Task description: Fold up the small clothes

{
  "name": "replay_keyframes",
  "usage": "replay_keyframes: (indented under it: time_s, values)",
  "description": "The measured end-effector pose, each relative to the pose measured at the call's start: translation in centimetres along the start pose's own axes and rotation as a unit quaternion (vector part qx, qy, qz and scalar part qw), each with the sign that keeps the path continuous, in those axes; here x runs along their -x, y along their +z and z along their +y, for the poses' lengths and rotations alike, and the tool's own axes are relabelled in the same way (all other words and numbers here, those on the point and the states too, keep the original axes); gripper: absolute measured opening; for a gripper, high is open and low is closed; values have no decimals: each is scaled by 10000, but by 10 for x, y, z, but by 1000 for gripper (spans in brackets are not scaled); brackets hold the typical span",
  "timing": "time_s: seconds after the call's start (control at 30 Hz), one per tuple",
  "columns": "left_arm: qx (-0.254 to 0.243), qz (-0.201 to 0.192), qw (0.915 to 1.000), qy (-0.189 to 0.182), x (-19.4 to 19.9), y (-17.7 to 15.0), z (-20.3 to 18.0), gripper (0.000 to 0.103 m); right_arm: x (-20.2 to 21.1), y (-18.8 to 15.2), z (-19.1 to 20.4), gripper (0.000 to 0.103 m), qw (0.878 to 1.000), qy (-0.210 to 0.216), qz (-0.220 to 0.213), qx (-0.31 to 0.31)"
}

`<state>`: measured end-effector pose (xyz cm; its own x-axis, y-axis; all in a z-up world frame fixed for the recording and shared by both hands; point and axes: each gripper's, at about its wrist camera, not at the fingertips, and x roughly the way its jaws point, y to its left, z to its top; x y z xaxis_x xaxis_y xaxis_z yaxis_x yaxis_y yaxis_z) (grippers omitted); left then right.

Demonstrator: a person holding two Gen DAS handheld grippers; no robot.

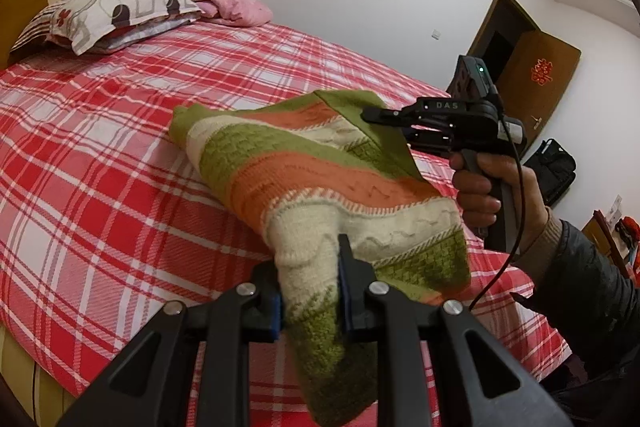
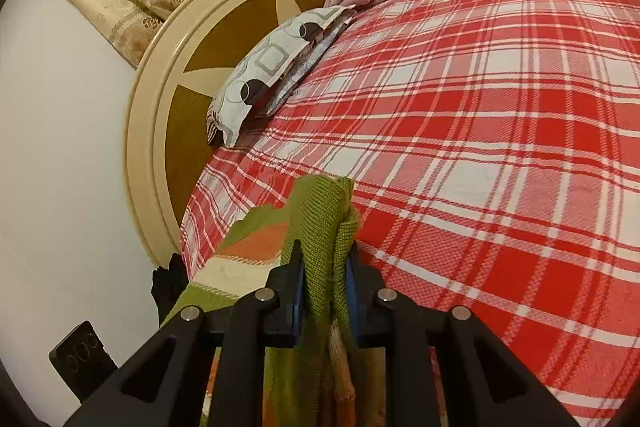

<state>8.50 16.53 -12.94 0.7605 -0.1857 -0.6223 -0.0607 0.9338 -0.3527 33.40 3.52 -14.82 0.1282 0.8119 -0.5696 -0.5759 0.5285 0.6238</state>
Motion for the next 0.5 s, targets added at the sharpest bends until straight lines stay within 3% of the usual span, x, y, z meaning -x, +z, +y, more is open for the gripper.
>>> replay_keyframes:
  time_s: [0.27,0.37,0.5]
  values:
    - [-32,322,9994,143,-14,-26,17,25,-29,-11,-4,19,9984,-412,331,183]
    - [-171,505,9979,357,-20,-41,21,33,-17,-23,5,22,9969,-567,279,458]
    - [-285,343,9981,436,-9,-42,19,41,18,-48,34,22,9914,-814,-14,1028]
